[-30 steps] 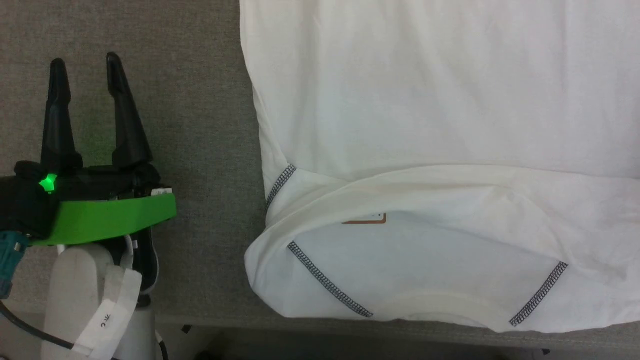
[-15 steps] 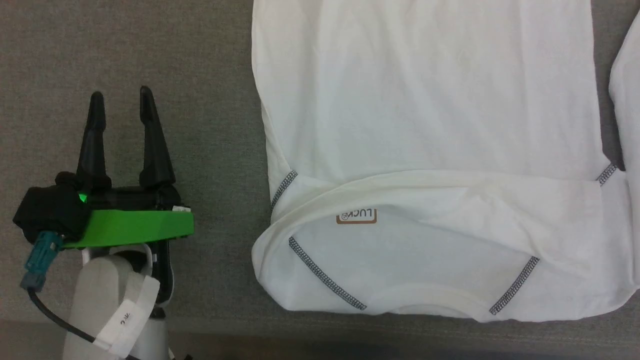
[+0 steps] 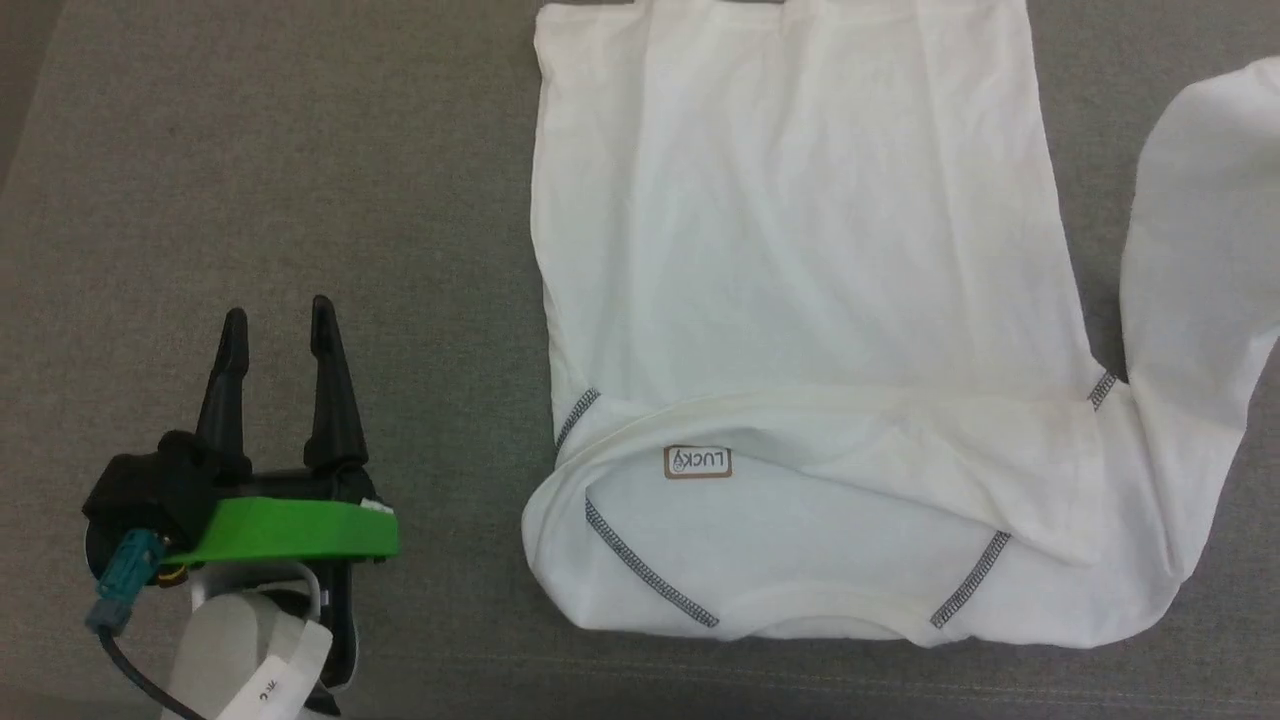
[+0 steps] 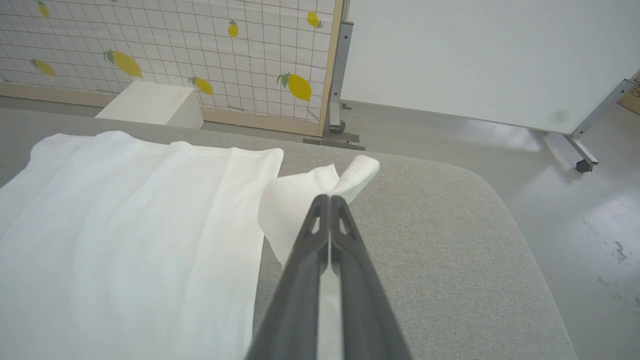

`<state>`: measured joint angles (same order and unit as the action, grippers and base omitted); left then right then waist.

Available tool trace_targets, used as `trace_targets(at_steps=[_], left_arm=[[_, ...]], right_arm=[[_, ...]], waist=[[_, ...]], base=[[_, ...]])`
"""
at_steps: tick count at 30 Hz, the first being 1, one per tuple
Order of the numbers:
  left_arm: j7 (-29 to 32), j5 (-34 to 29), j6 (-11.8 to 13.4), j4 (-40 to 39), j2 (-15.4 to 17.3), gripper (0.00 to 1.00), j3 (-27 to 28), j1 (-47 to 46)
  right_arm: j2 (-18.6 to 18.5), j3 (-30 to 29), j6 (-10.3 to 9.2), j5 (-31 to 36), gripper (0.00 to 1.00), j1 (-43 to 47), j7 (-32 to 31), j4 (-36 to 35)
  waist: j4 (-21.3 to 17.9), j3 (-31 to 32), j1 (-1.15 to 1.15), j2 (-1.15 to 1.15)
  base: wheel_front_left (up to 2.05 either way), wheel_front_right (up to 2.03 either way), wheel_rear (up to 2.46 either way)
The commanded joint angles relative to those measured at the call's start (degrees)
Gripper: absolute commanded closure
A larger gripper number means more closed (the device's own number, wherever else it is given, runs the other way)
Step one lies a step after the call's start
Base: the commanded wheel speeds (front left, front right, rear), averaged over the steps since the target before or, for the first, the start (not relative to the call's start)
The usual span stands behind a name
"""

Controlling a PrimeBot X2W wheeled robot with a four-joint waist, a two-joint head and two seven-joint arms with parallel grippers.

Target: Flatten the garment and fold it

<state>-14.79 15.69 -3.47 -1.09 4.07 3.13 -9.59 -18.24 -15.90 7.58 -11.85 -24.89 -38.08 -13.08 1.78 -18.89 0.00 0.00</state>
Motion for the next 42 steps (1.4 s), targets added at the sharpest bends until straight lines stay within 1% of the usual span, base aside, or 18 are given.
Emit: trace_targets(at_steps=[1,4,8,11,15,19,25,28,32,37,42], left_arm=[[-0.2,0.2,-0.1,0.1,0.1,0.00,0.2,1.0],[-0.1,0.4,0.1,0.3,0.3,0.00,0.2,1.7],[0.0,0.5,0.3,0.3,0.3,0.00,0.2,2.1],[0.0,0.7,0.4,0.5,0.3,0.00,0.0,2.3],[0.0,0.8,0.5,0.8,0.3,0.00,-0.3,2.3],[0.0,1.1,0.5,1.0,0.2,0.00,-0.6,2.1],[-0.1,1.7,0.6,1.4,0.0,0.00,-0.8,1.7],[-0.1,1.9,0.6,1.5,-0.1,0.00,-0.9,1.5],[-0.1,2.1,0.6,1.7,-0.2,0.00,-0.9,1.2],[-0.2,2.2,0.5,2.2,-0.3,0.00,-1.3,0.8],[-0.2,2.2,0.4,2.2,-0.6,0.00,-1.7,0.6]], right_arm=[[0.8,1.0,-0.09,0.4,1.00,1.7,-0.9,-2.6],[2.5,3.8,-0.09,0.6,1.00,5.0,-3.0,-8.2],[4.5,8.9,-0.09,1.0,1.00,8.0,-5.3,-13.5],[5.0,13.1,-0.09,1.4,1.00,8.9,-6.0,-14.5],[5.1,20.3,-0.09,2.4,1.00,8.9,-6.1,-12.8],[5.9,28.7,-0.09,2.7,1.00,8.5,-5.4,-9.0],[8.6,38.8,-0.09,2.3,1.00,6.7,-2.3,0.7],[10.6,42.6,-0.09,2.1,1.00,4.8,-0.3,6.3],[12.6,46.1,-0.09,2.3,1.00,2.0,2.0,13.2],[14.2,50.7,-0.09,2.1,1.00,-1.0,4.1,20.9],[14.8,54.5,-0.09,1.5,1.00,-2.3,4.8,26.9]], waist=[[-0.1,4.1,0.00,0.00],[0.3,5.2,0.00,0.00],[0.6,5.9,0.00,0.00],[0.9,6.0,0.00,0.00],[1.3,6.1,0.00,0.00],[2.0,5.7,0.00,0.00],[3.0,4.8,0.00,0.00],[3.4,4.3,0.00,0.00],[4.1,3.9,0.00,0.00],[5.3,3.4,0.00,0.00],[6.1,3.1,0.00,0.00]], base=[[0.00,0.00,0.00],[0.00,0.00,0.00],[0.00,0.00,0.00],[0.00,0.00,0.00],[0.00,0.00,0.00],[0.00,0.00,0.00],[0.00,0.00,0.00],[0.00,0.00,0.00],[0.00,0.00,0.00],[0.00,0.00,0.00],[0.00,0.00,0.00]])
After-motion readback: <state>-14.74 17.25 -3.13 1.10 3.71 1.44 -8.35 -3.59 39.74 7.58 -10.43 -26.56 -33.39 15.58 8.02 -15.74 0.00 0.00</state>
